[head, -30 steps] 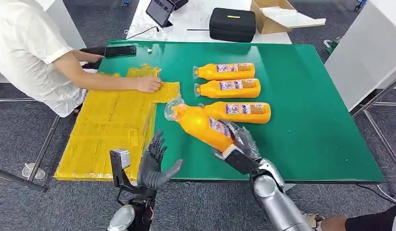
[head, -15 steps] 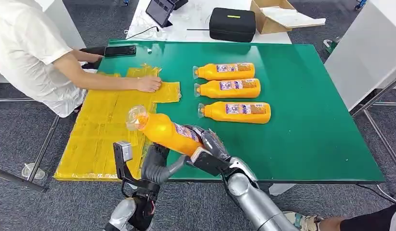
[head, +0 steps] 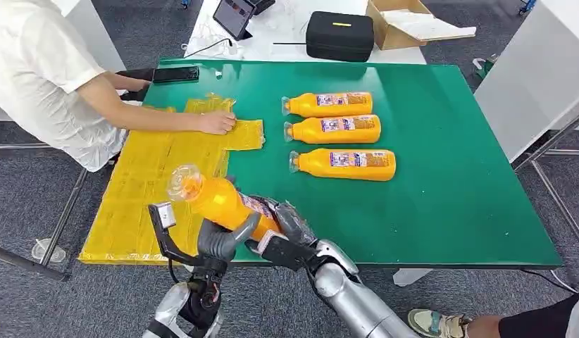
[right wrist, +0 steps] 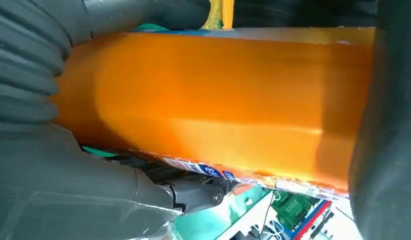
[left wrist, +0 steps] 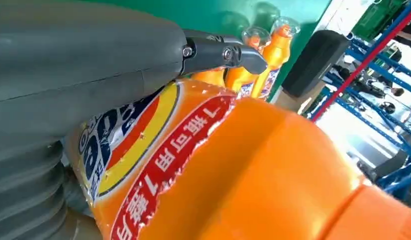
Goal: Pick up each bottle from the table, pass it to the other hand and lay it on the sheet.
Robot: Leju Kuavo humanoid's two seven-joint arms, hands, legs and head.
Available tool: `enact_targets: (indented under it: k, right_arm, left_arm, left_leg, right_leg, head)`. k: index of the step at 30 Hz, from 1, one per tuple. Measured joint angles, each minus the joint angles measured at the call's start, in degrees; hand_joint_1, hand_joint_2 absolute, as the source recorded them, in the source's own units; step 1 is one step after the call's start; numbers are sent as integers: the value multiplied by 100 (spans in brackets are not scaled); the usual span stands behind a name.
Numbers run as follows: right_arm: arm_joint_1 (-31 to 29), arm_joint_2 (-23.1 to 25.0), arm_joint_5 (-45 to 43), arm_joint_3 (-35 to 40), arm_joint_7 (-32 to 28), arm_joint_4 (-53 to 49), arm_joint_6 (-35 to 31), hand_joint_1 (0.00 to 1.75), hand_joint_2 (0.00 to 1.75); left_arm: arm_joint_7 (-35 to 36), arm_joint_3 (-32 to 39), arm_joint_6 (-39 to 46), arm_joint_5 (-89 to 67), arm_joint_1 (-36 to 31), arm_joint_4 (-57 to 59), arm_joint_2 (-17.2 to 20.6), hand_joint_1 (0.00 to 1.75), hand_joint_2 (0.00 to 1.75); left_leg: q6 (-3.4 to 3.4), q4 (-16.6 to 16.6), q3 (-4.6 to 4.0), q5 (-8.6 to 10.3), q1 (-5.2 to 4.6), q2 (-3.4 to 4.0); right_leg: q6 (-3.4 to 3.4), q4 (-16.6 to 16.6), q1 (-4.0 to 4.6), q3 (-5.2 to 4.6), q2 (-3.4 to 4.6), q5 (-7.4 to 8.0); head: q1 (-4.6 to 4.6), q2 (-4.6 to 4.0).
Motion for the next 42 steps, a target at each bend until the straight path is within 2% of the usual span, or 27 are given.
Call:
enact_targets:
  k: [2, 3, 4, 9, 15, 16, 19, 20, 23, 25, 29, 32, 34, 36, 40, 42]
  right_arm:
    - [-4, 0, -50, 2, -9, 0, -7, 157, 175]
    - [-4, 0, -61, 7, -13, 2, -9, 119, 175]
    - [-4, -2, -64, 11, -15, 2, -9, 0, 175]
    - [55, 2, -140, 48, -70, -6, -96, 0, 175]
    - [541, -13, -26, -114, -332, -282, -1091, 0, 175]
    - [586, -26, -15, -149, -337, -319, -1150, 0, 0]
    - [688, -33, 61, -236, -352, -420, -1279, 0, 0]
    - [725, -33, 257, -273, -396, -444, -1573, 0, 0]
    - [812, -31, 1097, -502, -617, -483, -3086, 0, 0]
    - [976, 39, 1926, -1079, -1085, -757, -3446, 0, 0]
    - [1129, 221, 2261, -2267, -1287, -1041, -3510, 0, 0]
    - [1319, 430, 3191, -3101, -1313, -1622, -3517, 0, 0]
    - [1434, 512, 3357, -3651, -1327, -2031, -3519, 0, 0]
    - [1522, 549, 3237, -4116, -1327, -2384, -3519, 0, 0]
    - [1779, 629, 3257, -4410, -1309, -2821, -3530, 0, 0]
    - [1831, 689, 3164, -4457, -1316, -2852, -3530, 0, 0]
  left_arm:
    - [-31, 40, -57, 9, 6, 0, 0, 175, 175]
    - [-33, 53, -72, 9, 11, 0, 0, 175, 175]
    - [-33, 66, -81, 11, 15, 0, 0, 175, 175]
    - [-193, 105, -35, -116, 13, -9, 0, 175, 175]
    - [-929, 175, 1587, -1294, -31, -247, 4, 175, 175]
    - [-944, 204, 1644, -1360, -32, -287, 4, 175, 175]
    - [-968, 225, 1762, -1416, -40, -359, 4, 175, 175]
    - [-1025, 236, 1998, -1576, -42, -376, 4, 175, 175]
    - [-1187, 328, 2848, -2186, -40, -450, 19, 175, 175]
    - [-1194, 448, 3293, -2652, -32, -535, 78, 175, 175]
    - [-1120, 638, 3417, -2927, -27, -682, 172, 175, 175]
    - [-947, 770, 3777, -3541, -29, -686, 277, 175, 175]
    - [-690, 897, 3904, -4224, -42, -667, 374, 175, 175]
    - [-290, 1110, 3930, -5619, -114, -482, 538, 175, 175]
    - [587, 1414, 3908, -7933, -580, 467, 930, 175, 175]
    - [776, 1417, 3866, -8573, -943, 1156, 1132, 175, 175]
  left_leg:
    - [0, 0, 0, 0, 0, 0]
    - [0, 0, 0, 0, 0, 0]
    - [0, 0, 0, 0, 0, 0]
    - [0, 0, 0, 0, 1, 0]
    - [-1, 0, -3, -2, 1, -3]
    - [0, 0, -4, -1, 1, -5]
    - [0, 0, -4, -1, 0, -1]
    - [0, 0, -3, -1, 0, 0]
    - [1, 0, -3, 0, 0, -3]
    - [0, 0, -4, 0, 1, -3]
    - [1, 0, -5, 1, 1, -11]
    - [0, 0, -5, -1, -1, -4]
    - [0, 0, -5, 0, 0, -9]
    - [1, 0, -5, 0, 0, -22]
    - [-1, 0, 0, 0, 1, -2]
    - [-9, -1, 1, 6, 3, 1]
  right_leg:
    - [0, 0, 0, 0, 0, 0]
    - [0, 0, 0, 0, 0, 0]
    - [0, 0, 0, -1, 0, 0]
    - [0, 0, 1, -3, 0, 0]
    - [0, 0, 1, -3, -2, -1]
    - [-1, 0, 1, -3, -3, -2]
    - [0, 0, 0, -3, -1, 0]
    - [0, -1, 0, -4, 0, 0]
    - [0, -1, 0, -3, -2, 0]
    - [0, 0, 1, -2, -2, 0]
    - [0, 0, 1, -2, -8, -1]
    - [0, 0, 0, -4, -5, 1]
    - [0, -1, 0, -3, -7, -1]
    - [-1, -1, 0, 0, -16, -3]
    - [-4, -1, 2, -4, -10, 1]
    - [-5, 0, 3, -5, -10, 2]
  head:
    - [0, 2]
    - [-2, 0]
    - [2, 0]
    - [-2, 0]
    - [-2, 2]
    - [2, 0]
    - [0, 0]
    - [0, 0]
    - [0, 0]
    - [2, 0]
    - [4, 0]
    - [-2, 0]
    - [0, 0]
    - [0, 0]
    - [2, 2]
    - [0, 0]
